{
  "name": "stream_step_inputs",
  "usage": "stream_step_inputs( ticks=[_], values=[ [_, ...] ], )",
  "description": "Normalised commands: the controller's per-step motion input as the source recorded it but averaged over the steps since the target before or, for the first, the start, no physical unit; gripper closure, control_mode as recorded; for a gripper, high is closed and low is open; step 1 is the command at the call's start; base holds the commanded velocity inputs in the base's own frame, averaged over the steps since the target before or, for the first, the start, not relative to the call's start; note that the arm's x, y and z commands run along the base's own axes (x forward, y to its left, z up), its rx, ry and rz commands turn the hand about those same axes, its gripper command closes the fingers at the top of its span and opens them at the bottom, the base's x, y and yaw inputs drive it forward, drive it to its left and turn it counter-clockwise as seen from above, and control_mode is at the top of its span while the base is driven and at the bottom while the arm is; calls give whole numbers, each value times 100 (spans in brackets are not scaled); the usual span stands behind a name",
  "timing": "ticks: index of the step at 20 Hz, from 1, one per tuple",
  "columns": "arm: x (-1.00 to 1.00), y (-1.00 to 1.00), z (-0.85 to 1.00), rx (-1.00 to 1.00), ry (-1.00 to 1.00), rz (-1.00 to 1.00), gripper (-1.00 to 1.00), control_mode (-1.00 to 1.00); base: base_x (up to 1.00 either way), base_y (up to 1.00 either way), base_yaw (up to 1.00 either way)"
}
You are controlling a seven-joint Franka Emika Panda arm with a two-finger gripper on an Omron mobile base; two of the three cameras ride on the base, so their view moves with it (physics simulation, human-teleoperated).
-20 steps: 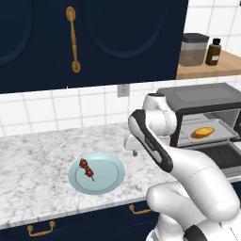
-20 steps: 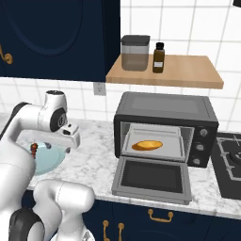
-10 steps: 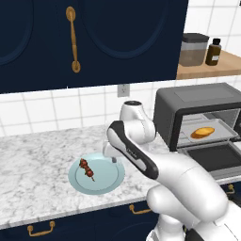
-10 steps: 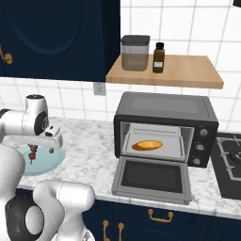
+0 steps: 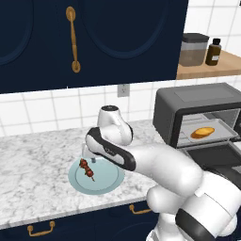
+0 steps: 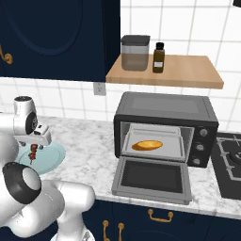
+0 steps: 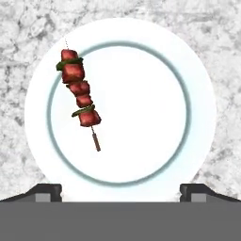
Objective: Pick up the kebab skewer and baguette bread, and place them inside the toaster oven. Close the toaster oven door and start by setting the timer.
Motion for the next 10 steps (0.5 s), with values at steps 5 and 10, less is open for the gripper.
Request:
stream_step_inputs(
  ticks=[5,10],
  values=[
    [19,37,-48,0,-1,0,-100,-100,0,0,0],
    [17,37,-50,0,-4,0,-100,-100,0,0,0]
  ],
)
